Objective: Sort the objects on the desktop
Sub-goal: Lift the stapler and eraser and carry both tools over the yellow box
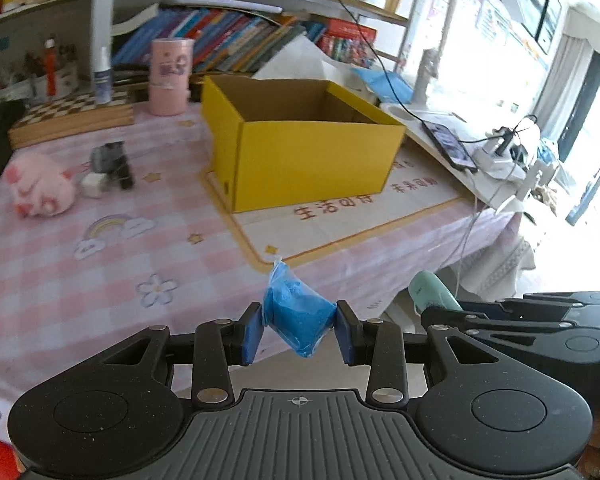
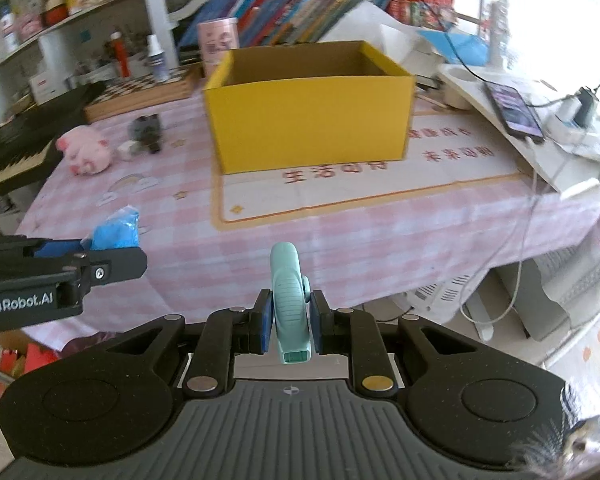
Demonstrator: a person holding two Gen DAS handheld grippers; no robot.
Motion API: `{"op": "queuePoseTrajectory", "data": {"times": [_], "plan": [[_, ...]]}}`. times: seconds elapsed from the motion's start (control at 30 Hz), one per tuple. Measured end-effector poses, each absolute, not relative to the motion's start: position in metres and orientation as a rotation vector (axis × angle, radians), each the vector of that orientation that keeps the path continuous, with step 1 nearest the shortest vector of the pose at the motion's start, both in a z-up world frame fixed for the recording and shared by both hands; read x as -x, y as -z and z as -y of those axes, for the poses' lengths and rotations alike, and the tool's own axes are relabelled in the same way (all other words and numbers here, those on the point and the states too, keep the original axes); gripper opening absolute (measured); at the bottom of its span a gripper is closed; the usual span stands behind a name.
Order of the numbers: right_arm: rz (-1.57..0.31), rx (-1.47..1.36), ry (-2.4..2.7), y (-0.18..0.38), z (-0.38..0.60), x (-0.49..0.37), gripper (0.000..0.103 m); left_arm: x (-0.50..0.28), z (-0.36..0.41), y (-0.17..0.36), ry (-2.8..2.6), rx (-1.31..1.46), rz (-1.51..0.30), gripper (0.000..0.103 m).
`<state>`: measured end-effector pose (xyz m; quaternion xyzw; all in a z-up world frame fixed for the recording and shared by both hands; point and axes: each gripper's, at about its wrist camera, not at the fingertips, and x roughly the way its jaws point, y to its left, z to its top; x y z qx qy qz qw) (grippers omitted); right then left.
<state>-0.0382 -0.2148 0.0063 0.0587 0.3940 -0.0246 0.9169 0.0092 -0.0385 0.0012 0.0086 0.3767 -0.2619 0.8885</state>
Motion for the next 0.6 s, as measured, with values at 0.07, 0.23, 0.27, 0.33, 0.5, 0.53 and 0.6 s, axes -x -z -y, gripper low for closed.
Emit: {"op": "queuePoseTrajectory", "data": {"times": [0.07, 0.23, 0.27, 0.33, 0.5, 0.53, 0.6], "plan": [[-0.815, -0.125, 0.054, -0.005, 0.223, 0.034, 0.018, -0.014, 0.047, -0.001, 0.549, -0.025, -0.785, 0.036], [-0.83, -0.136, 0.05, -0.003, 0.24, 0.019, 0.018, -0.025, 0.065, 0.0, 0.551, -0.036, -0.795, 0.036], [-0.833, -0.137, 0.047, -0.002, 0.244, 0.016, 0.018, -0.028, 0.069, 0.001, 0.549, -0.037, -0.797, 0.036], [-0.838, -0.14, 0.04, -0.002, 0.251, 0.008, 0.018, -0.033, 0.075, 0.001, 0.542, -0.039, -0.8, 0.036], [-0.841, -0.145, 0.022, -0.001, 0.268, -0.009, 0.018, -0.048, 0.092, -0.003, 0.522, -0.049, -0.786, 0.036], [-0.835, -0.145, 0.019, -0.001, 0.272, -0.013, 0.018, -0.051, 0.095, -0.005, 0.516, -0.051, -0.774, 0.036], [-0.809, -0.144, 0.012, -0.006, 0.28, -0.021, 0.018, -0.059, 0.102, -0.011, 0.503, -0.055, -0.746, 0.036]]}}
